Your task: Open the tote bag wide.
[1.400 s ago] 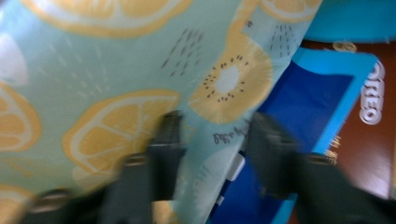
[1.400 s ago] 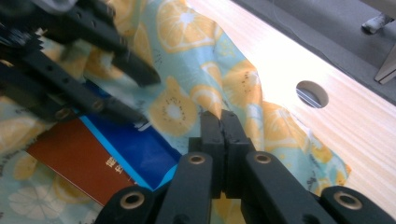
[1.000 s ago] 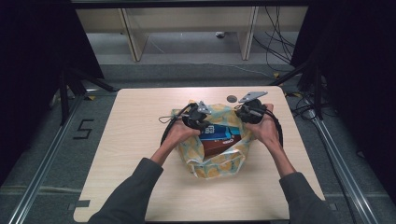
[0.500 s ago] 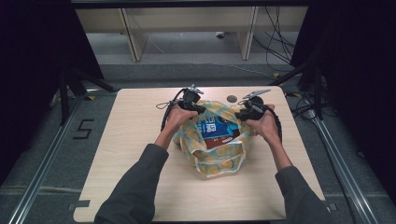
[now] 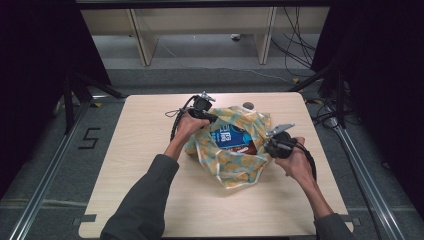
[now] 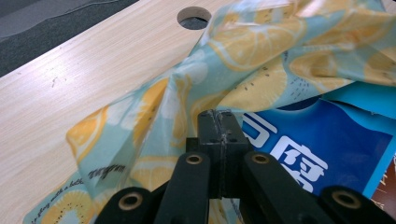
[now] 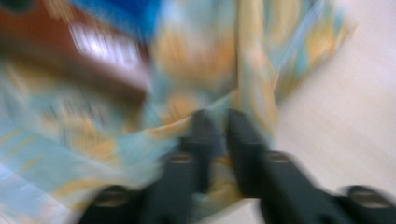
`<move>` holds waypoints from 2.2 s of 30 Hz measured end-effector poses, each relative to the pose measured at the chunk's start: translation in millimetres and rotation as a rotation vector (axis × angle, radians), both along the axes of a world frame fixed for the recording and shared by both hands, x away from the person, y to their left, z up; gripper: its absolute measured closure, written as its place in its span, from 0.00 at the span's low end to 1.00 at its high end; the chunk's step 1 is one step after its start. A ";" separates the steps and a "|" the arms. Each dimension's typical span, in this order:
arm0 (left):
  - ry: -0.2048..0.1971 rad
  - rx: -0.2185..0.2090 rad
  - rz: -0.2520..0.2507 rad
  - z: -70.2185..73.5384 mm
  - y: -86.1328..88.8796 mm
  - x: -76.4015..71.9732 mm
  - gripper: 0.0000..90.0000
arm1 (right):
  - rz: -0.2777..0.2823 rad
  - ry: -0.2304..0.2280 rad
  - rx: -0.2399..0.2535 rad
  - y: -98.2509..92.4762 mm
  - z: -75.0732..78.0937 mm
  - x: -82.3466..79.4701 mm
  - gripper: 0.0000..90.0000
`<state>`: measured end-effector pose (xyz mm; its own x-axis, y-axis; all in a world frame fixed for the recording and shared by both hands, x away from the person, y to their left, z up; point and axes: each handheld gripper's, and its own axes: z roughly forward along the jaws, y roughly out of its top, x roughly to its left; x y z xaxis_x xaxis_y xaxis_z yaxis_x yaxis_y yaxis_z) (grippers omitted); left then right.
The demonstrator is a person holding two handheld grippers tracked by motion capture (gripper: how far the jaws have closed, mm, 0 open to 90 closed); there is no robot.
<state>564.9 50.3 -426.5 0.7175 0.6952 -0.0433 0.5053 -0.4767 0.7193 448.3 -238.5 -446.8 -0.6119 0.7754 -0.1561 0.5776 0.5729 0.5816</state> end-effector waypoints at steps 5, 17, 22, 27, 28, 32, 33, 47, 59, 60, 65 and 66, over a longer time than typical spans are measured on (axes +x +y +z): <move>0.015 -0.008 0.006 -4.8 -2.8 1.4 1.00 | -0.003 0.083 -0.059 -14.0 -33.6 -4.8 1.00; 0.022 0.005 -0.013 2.6 -3.9 -0.5 1.00 | 0.244 -0.074 0.404 50.8 62.9 -32.2 0.64; 0.027 0.001 -0.002 3.4 -5.2 -0.6 1.00 | 0.346 -0.007 0.335 102.2 46.5 -37.5 0.67; 0.026 -0.005 0.003 2.9 -2.7 0.8 1.00 | 0.417 0.012 0.216 109.2 22.0 -50.2 1.00; 0.026 -0.005 0.003 2.9 -2.7 0.8 1.00 | 0.421 0.021 0.216 108.0 18.3 -56.7 1.00; 0.041 0.016 0.029 -0.2 -8.4 6.8 1.00 | 0.497 0.095 0.218 111.3 -7.8 -82.6 1.00; 0.041 0.016 0.029 -0.2 -8.4 6.8 1.00 | 0.496 0.107 0.205 115.9 -15.4 -89.3 1.00; 0.042 0.002 -0.003 6.9 -3.9 -0.4 0.92 | 0.409 -0.022 0.350 86.9 27.5 -72.4 0.84; 0.048 0.029 -0.015 -0.9 -1.7 -0.7 0.94 | 0.100 -0.034 0.010 46.1 11.7 36.8 1.00; 0.050 0.022 -0.014 -2.7 -0.4 0.6 0.94 | 0.073 -0.045 -0.032 43.6 9.1 43.8 1.00; 0.073 0.031 0.005 -11.7 0.0 3.3 0.95 | -0.035 -0.046 -0.002 23.7 0.6 72.9 1.00; 0.067 0.024 0.005 -13.5 -1.4 2.3 0.95 | -0.043 -0.033 0.009 21.3 -2.0 75.8 1.00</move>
